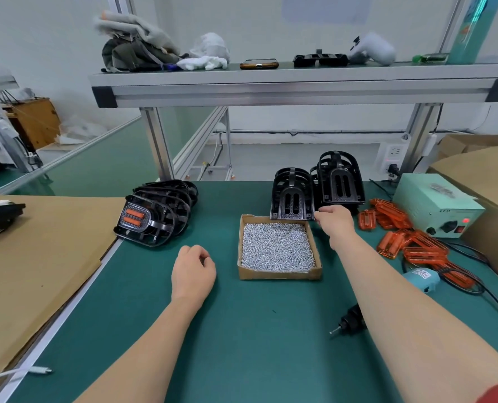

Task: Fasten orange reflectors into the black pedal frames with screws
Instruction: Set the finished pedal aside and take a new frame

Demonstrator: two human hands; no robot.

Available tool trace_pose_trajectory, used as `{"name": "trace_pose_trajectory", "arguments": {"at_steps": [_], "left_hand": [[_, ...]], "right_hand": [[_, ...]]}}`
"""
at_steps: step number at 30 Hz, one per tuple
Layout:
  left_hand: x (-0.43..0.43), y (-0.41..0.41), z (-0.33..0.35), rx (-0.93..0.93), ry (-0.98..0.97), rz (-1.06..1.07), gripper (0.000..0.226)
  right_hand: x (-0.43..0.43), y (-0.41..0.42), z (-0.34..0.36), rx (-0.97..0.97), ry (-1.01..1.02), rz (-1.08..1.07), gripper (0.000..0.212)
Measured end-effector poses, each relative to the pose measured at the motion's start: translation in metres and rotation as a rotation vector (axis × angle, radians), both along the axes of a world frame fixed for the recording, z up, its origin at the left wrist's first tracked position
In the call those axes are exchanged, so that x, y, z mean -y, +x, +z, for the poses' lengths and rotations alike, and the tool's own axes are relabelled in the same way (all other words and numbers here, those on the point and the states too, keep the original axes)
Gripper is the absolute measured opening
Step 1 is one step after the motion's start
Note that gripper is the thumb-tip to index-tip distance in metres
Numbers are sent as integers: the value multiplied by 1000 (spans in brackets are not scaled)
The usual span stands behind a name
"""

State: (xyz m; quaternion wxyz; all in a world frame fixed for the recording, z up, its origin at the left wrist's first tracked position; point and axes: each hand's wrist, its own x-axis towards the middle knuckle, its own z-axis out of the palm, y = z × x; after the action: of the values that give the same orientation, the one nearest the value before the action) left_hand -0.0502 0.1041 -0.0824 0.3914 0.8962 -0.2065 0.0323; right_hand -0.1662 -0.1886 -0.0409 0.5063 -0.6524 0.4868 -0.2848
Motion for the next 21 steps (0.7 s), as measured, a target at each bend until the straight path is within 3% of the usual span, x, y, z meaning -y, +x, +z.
{"name": "trace_pose_trajectory", "arguments": {"at_steps": [9,14,21], "left_hand": [[-1,3,1,-1,-21,9,8],[-1,4,0,-6,-29,15,10],[-2,-2,3,-23,-140,8,19]], "right_hand": [[-8,2,11,-28,-48,66,34],[-38,-20,31,247,88,110,14],[-120,-71,33,464,285,241,19]]}}
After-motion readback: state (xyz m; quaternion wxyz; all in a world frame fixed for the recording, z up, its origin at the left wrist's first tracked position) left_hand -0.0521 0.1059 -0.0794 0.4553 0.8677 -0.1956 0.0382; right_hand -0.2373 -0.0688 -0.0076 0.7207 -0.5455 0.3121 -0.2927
